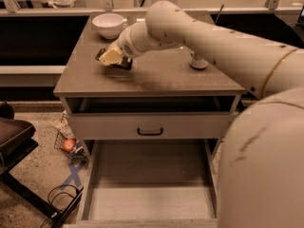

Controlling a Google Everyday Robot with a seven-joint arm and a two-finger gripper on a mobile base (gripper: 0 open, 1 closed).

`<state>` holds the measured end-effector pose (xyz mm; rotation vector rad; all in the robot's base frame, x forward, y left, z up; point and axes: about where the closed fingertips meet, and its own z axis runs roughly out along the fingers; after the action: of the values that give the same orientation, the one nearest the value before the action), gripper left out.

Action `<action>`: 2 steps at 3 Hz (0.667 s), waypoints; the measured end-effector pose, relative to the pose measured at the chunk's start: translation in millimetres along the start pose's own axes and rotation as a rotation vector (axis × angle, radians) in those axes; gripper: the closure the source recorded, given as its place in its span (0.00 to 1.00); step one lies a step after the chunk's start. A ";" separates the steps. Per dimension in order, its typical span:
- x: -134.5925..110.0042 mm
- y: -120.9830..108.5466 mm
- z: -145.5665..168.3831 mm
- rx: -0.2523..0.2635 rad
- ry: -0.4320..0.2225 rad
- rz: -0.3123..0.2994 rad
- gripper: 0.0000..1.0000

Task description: Pick rxbar chocolate from middle drawer and place on counter

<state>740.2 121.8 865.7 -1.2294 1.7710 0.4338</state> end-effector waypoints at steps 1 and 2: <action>0.5 2.8 7.3 -0.008 0.003 0.003 0.85; -0.2 5.1 9.8 -0.013 0.003 0.002 0.61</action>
Offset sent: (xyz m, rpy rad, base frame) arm 0.0011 0.0062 -0.0050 -0.0001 0.0079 0.0041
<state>740.4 131.1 859.7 -1.2378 1.7742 0.4451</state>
